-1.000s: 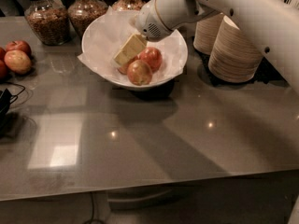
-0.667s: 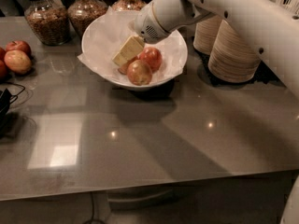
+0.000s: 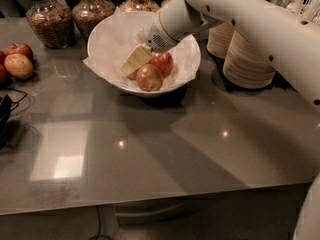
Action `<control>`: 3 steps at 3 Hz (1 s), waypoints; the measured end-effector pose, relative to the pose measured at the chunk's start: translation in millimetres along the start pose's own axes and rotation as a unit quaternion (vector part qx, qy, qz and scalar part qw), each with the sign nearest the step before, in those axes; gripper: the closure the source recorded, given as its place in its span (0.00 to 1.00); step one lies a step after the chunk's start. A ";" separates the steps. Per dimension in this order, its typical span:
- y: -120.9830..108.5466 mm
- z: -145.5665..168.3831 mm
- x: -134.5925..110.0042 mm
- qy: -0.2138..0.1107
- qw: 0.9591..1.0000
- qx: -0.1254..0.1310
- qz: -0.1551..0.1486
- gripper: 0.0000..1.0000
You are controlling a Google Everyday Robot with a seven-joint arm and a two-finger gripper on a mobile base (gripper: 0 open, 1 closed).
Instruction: Pick apple from white bowl
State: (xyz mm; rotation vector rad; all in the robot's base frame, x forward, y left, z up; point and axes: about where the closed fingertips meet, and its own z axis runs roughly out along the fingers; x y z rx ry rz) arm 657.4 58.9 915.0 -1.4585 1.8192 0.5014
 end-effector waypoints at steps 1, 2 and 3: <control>-2.6 3.7 6.1 0.007 1.000 0.004 0.005 0.23; -6.2 3.8 11.1 0.013 1.000 0.012 0.008 0.24; -18.4 10.6 21.8 0.027 0.999 0.027 0.017 0.28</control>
Offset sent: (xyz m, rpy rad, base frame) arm 0.0108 -0.0162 -0.0112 -0.0346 -0.0045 -0.0615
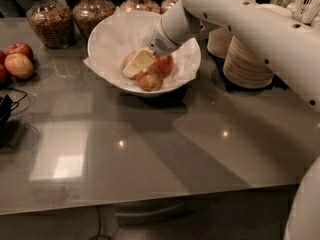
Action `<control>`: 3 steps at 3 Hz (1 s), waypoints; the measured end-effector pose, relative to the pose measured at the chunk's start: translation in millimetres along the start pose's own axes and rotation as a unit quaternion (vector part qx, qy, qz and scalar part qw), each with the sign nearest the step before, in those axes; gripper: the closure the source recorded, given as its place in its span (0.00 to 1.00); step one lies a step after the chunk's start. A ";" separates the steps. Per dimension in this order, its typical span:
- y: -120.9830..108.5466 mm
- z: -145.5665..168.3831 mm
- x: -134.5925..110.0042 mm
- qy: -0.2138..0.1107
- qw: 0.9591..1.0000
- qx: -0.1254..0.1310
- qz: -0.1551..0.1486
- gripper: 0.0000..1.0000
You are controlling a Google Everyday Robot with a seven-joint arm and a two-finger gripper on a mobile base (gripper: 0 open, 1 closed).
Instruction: Pick apple from white bowl
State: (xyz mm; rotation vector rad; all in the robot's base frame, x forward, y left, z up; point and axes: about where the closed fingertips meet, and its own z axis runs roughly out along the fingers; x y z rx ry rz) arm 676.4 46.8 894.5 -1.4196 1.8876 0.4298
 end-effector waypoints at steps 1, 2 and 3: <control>-0.1 6.2 -0.8 0.003 1.000 -0.002 0.002 0.30; 0.6 13.5 0.7 0.008 1.000 -0.008 0.007 0.35; 1.3 22.7 2.0 0.014 1.000 -0.016 0.013 0.37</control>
Offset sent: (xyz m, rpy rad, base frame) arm 0.0073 0.0093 -0.0151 -0.0119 0.0450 -0.0088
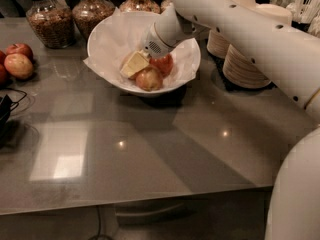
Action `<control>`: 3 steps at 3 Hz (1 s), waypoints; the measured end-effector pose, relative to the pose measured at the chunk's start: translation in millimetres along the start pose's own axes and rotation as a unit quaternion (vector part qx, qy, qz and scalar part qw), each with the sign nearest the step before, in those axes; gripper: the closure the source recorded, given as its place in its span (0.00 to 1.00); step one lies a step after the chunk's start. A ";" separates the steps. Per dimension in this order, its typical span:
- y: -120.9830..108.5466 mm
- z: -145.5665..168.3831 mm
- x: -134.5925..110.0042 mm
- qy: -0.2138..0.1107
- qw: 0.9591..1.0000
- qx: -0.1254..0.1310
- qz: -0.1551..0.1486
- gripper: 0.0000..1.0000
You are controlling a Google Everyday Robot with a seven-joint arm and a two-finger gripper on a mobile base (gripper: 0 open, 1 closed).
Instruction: Pick apple from white bowl
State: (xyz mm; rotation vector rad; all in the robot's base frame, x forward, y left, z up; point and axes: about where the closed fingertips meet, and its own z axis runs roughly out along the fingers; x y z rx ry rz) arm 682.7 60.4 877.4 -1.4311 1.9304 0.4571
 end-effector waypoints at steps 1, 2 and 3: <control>-0.7 6.2 1.9 0.006 1.000 -0.005 0.005 0.36; -1.2 7.9 3.1 0.008 1.000 -0.006 0.007 0.36; -1.2 8.0 3.1 0.008 1.000 -0.006 0.007 0.49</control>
Offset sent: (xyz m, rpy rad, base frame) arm 0.0074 -0.0018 -0.0118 -0.0153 0.0329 -0.0177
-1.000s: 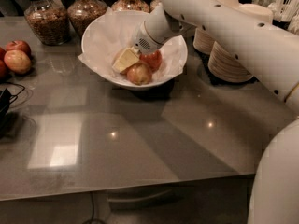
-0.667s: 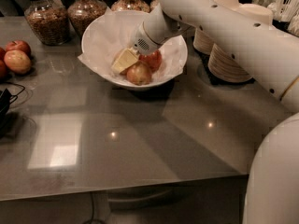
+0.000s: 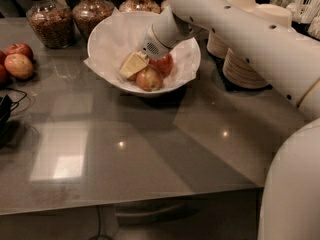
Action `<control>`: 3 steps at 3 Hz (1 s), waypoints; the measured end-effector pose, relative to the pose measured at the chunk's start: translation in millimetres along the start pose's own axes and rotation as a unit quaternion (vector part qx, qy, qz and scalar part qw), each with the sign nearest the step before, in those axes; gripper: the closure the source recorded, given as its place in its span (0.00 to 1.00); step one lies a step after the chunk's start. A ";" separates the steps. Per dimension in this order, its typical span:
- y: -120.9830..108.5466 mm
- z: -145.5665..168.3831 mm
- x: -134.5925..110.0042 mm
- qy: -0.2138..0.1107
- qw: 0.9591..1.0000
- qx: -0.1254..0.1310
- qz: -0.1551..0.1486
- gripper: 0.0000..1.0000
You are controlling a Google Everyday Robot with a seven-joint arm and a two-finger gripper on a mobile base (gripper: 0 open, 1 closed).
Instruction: Pick apple from white bowl
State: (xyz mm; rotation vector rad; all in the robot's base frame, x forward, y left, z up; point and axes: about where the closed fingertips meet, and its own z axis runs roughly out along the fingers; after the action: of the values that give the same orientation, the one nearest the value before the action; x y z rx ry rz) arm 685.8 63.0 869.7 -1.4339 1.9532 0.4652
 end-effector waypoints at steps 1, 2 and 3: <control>0.0 0.0 0.0 0.000 1.000 0.000 0.000 0.72; 0.0 0.1 0.0 0.000 1.000 0.000 0.000 0.95; 0.1 0.1 0.0 0.000 1.000 0.000 0.000 1.00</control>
Offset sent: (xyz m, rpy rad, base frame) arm 0.0000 0.0000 0.0000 0.0000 0.0000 0.0000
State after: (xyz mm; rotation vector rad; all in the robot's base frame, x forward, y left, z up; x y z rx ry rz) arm 685.8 63.1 869.7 -1.4343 1.9530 0.4655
